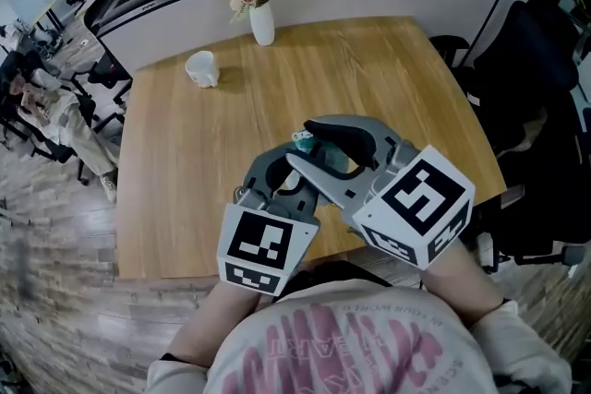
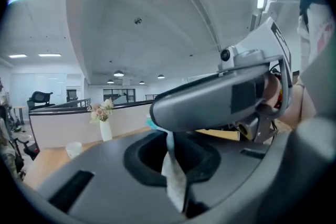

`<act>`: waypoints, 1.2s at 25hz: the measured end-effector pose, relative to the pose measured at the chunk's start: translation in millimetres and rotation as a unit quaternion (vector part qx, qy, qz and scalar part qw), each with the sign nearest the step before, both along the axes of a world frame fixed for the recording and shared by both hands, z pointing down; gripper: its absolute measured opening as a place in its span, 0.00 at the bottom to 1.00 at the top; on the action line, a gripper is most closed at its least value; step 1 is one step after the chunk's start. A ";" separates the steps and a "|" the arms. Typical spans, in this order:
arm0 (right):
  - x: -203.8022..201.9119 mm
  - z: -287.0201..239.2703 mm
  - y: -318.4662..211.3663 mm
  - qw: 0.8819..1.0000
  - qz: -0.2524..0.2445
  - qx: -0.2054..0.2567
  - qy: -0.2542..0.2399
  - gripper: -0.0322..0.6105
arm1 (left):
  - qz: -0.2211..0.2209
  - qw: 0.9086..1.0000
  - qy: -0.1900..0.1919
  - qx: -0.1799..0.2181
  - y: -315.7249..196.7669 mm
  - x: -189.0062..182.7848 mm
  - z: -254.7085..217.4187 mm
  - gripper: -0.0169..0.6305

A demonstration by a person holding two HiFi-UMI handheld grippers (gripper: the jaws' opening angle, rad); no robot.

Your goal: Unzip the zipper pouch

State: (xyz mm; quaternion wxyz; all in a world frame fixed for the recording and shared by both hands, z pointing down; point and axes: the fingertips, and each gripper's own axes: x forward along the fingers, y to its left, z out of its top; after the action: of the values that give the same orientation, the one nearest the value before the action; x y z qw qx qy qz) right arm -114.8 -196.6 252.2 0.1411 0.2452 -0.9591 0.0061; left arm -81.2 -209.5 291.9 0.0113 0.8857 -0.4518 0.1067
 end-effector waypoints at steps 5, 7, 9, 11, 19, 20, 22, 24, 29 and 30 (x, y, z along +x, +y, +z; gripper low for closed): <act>3.0 2.8 0.1 1.000 -0.003 -0.010 0.000 0.28 | 0.008 0.998 -0.047 0.032 4.8 3.8 1.6 0.05; 5.0 4.1 -0.3 1.000 0.001 -0.007 0.000 0.26 | 0.005 0.996 -0.075 0.048 6.2 4.7 3.2 0.05; 6.7 5.5 -1.0 1.000 0.007 -0.005 -0.001 0.25 | 0.003 0.993 -0.105 0.063 7.5 5.6 5.3 0.05; 8.4 8.2 -2.6 1.000 0.012 -0.012 -0.005 0.24 | 0.006 0.987 -0.139 0.080 9.1 7.8 6.3 0.05; 22.6 7.5 -7.6 0.987 0.010 -0.116 -0.112 0.20 | 0.024 0.985 -0.141 0.092 12.4 13.9 6.7 0.05; 24.5 5.6 -7.9 0.982 0.008 -0.133 -0.135 0.18 | 0.024 0.986 -0.136 0.092 12.7 13.8 6.0 0.05; 28.3 1.9 -8.5 0.971 0.006 -0.162 -0.173 0.17 | 0.024 0.986 -0.133 0.095 13.4 14.1 4.1 0.05; 30.6 -0.9 -8.4 0.965 0.005 -0.175 -0.195 0.17 | 0.023 0.986 -0.133 0.097 14.1 14.0 2.3 0.05; 31.4 -4.4 -6.8 0.964 0.007 -0.173 -0.204 0.17 | 0.020 0.986 -0.131 0.098 14.6 10.6 0.6 0.05; 32.3 -4.4 -7.6 0.964 0.012 -0.170 -0.202 0.16 | 0.017 0.986 -0.130 0.098 14.0 9.1 0.4 0.05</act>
State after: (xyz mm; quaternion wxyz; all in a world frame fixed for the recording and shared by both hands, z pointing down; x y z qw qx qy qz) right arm -82.6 -204.2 247.7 -0.0164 0.2224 -0.9497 0.2198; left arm -72.2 -195.5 292.4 -0.1365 0.8687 -0.4424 0.1762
